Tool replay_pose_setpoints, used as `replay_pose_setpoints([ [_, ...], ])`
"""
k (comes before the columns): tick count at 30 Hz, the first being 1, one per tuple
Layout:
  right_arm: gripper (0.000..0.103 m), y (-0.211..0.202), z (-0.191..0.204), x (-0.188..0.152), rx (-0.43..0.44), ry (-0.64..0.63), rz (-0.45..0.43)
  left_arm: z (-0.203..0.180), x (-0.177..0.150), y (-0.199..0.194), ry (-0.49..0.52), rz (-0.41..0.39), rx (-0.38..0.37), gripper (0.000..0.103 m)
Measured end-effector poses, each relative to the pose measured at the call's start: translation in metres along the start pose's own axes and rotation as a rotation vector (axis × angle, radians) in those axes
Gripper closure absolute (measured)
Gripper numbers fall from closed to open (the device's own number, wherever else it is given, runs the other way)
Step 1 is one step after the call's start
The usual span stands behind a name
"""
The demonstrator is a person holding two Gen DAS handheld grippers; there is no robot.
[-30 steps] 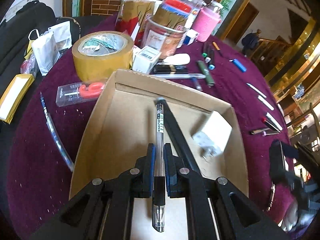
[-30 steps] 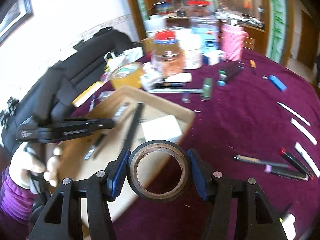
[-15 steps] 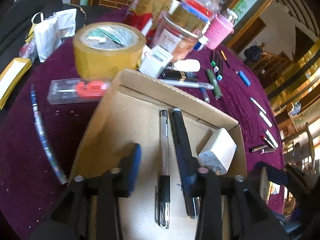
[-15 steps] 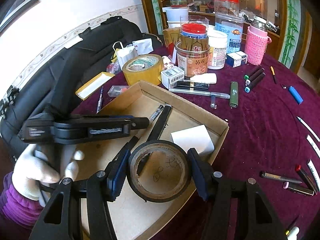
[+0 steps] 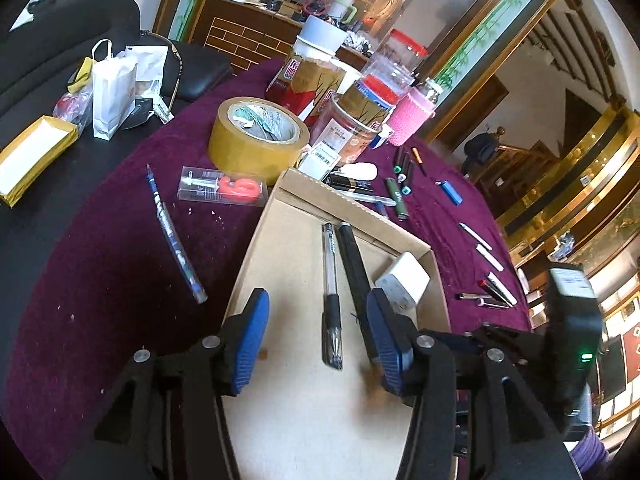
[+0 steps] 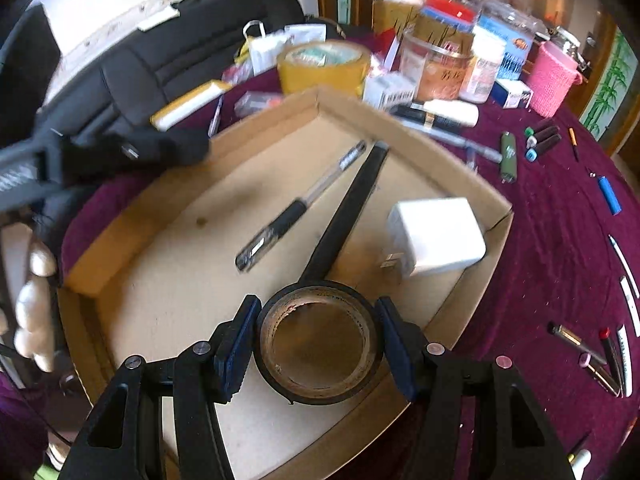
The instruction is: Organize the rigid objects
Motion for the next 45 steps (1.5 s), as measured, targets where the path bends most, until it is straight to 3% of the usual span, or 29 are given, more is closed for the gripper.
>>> replay_pose_setpoints([
  [4,0.04,0.012,-0.006,0.002,-0.108,-0.031,0.009,-0.004,-0.004,-0.007,0.009,-0.016,-0.014,0.052],
  [7,0.04,0.019,-0.01,0.01,-0.082,-0.018,0.013,-0.006,-0.008,-0.009,0.003,-0.015,-0.036,0.049],
  [11,0.04,0.024,-0.01,0.018,-0.153,-0.063,-0.017,-0.007,-0.013,-0.014,0.0,-0.019,-0.041,0.047],
  [12,0.038,0.026,-0.008,0.02,-0.145,-0.07,-0.024,-0.006,-0.014,-0.015,-0.004,-0.021,-0.042,0.046],
  [14,0.024,0.028,-0.006,0.024,-0.14,-0.07,-0.043,-0.005,-0.015,-0.018,-0.009,-0.027,-0.039,0.042],
  [16,0.017,0.029,-0.007,0.028,-0.168,-0.069,-0.067,-0.003,-0.016,-0.021,-0.021,-0.034,-0.035,0.035],
  [22,0.016,0.015,-0.013,0.026,-0.084,0.002,-0.078,0.002,-0.02,-0.025,-0.054,-0.028,-0.034,0.03],
  [28,0.015,-0.035,-0.035,0.017,-0.027,0.091,-0.185,0.002,-0.022,-0.027,-0.084,-0.035,-0.023,0.03],
  [37,0.014,-0.09,-0.142,-0.039,-0.116,0.32,-0.282,-0.034,-0.026,-0.019,-0.02,-0.016,-0.024,0.029],
  [45,0.013,-0.114,-0.271,-0.128,-0.222,0.618,-0.29,-0.099,-0.045,0.016,0.121,0.078,-0.058,0.029],
])
Point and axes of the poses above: each gripper's, at about its wrist camera, not at the fingertips, and y roughly the way its jaws point, z to its left, x to its top, the point moved 7 cm from there along y, roughly the way its jaws point, and after that the axes turned 9 degrees about -x, right-handed, at the moved point
